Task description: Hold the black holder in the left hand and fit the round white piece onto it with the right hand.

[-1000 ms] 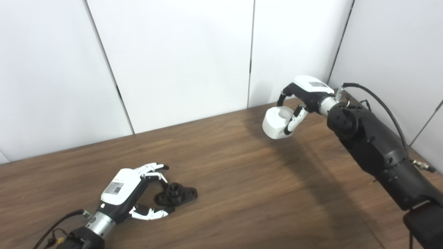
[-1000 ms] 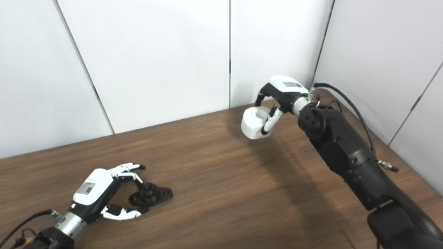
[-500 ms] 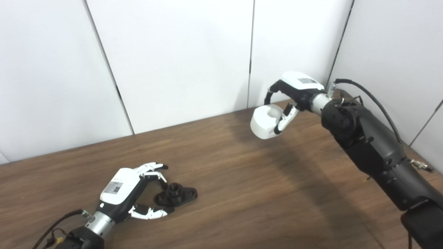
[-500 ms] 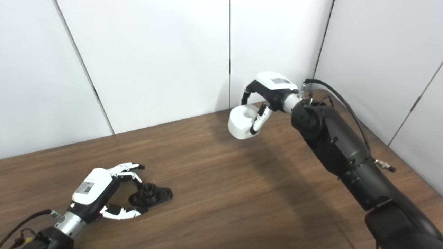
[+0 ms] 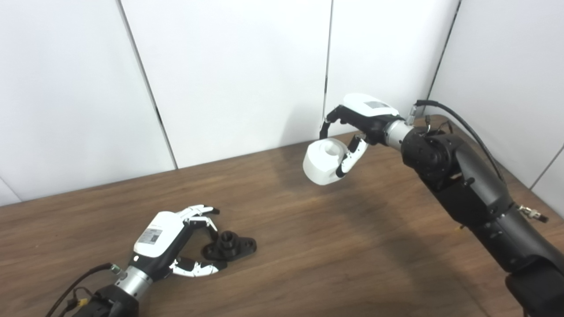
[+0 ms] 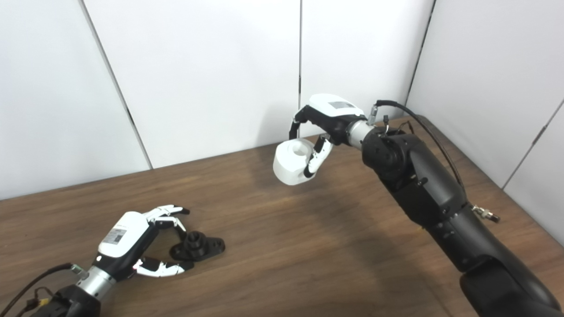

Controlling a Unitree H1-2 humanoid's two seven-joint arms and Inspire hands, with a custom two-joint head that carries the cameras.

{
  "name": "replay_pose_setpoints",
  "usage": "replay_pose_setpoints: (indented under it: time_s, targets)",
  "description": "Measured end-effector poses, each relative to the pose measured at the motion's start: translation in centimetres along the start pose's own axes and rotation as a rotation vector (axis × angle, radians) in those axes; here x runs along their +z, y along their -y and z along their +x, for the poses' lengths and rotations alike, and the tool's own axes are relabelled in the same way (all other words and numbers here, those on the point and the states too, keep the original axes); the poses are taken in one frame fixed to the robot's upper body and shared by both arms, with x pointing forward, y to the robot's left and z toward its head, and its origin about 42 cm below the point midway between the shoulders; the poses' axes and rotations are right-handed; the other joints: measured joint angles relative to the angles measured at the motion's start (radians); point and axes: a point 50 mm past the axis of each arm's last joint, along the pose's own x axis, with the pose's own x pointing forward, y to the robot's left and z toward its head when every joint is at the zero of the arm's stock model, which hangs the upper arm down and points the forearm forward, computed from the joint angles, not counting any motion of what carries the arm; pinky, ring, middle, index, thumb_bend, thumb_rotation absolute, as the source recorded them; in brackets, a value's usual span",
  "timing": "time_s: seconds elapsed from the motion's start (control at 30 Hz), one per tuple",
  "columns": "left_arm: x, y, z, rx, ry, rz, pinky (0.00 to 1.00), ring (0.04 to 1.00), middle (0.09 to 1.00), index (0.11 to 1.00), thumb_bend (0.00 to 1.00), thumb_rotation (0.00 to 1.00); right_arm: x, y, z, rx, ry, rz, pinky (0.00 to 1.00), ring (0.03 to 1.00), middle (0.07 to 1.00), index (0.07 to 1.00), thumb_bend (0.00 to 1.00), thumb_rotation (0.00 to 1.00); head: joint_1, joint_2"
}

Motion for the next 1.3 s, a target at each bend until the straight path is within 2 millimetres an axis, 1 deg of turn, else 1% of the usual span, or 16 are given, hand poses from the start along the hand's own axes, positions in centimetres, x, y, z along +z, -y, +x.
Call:
replay_pose_setpoints:
  time_s: [0.1,0.13,0.23,0.33,0.43,0.47,0.53,0.7,0.9,1.0,1.13,1.3]
  targets:
    - [0.0,0.0,0.0,0.002,-0.001,-0.004,0.67,0.848,0.820,0.501,0.98,0.23,0.4,-0.1,0.1,0.018,0.013,-0.001,0.80,0.834,0.754,0.481,0.52,0.13,0.017,0.003]
    - [0.1,0.1,0.1,0.004,-0.001,-0.006,0.67,0.848,0.820,0.502,0.98,0.23,0.7,-0.1,0.0,0.025,0.022,-0.005,0.80,0.836,0.754,0.481,0.52,0.13,0.017,0.003]
    - [0.1,0.1,0.1,0.005,-0.002,-0.009,0.67,0.848,0.822,0.504,0.97,0.23,1.6,-0.1,0.0,0.031,0.055,-0.001,0.83,0.851,0.761,0.480,0.52,0.13,0.049,0.008]
    - [0.2,0.2,0.2,0.006,-0.002,-0.011,0.68,0.848,0.822,0.505,0.97,0.22,2.5,-0.4,0.0,0.041,0.081,0.007,0.81,0.848,0.760,0.480,0.52,0.13,0.067,0.008]
    - [0.4,0.3,0.4,0.008,-0.005,-0.013,0.68,0.851,0.822,0.506,0.97,0.22,2.9,-0.7,0.1,0.051,0.094,0.013,0.80,0.840,0.758,0.480,0.52,0.13,0.104,0.014]
    - [0.5,0.3,0.5,0.010,-0.008,-0.013,0.68,0.851,0.822,0.506,0.98,0.22,3.0,-0.7,0.2,0.055,0.099,0.019,0.80,0.838,0.757,0.480,0.52,0.13,0.104,0.014]
    - [0.6,0.2,0.6,0.012,-0.014,-0.011,0.68,0.851,0.820,0.503,0.98,0.21,3.4,-0.9,0.2,0.059,0.113,0.032,0.80,0.836,0.754,0.480,0.52,0.13,0.127,0.018]
    - [1.0,0.1,0.9,0.000,-0.025,-0.006,0.69,0.863,0.830,0.509,0.97,0.22,4.1,-1.4,0.4,0.076,0.139,0.046,0.81,0.845,0.755,0.480,0.52,0.13,0.143,0.020]
    - [1.4,0.2,1.3,-0.002,-0.034,-0.002,0.68,0.856,0.828,0.504,0.97,0.23,5.3,-1.9,0.8,0.086,0.178,0.060,0.80,0.848,0.753,0.480,0.52,0.13,0.189,0.026]
    - [1.6,0.5,1.6,0.000,-0.033,-0.009,0.67,0.853,0.824,0.502,0.98,0.24,6.0,-2.0,1.0,0.086,0.205,0.067,0.80,0.846,0.752,0.480,0.52,0.13,0.201,0.029]
    - [1.8,0.6,1.9,0.003,-0.039,-0.012,0.66,0.855,0.825,0.505,0.98,0.23,7.2,-1.6,1.4,0.077,0.240,0.069,0.79,0.845,0.751,0.480,0.52,0.13,0.224,0.034]
    - [1.9,0.5,2.1,0.006,-0.044,-0.012,0.67,0.861,0.826,0.502,0.97,0.24,8.0,-1.6,1.6,0.088,0.263,0.055,0.79,0.851,0.757,0.480,0.52,0.13,0.245,0.040]
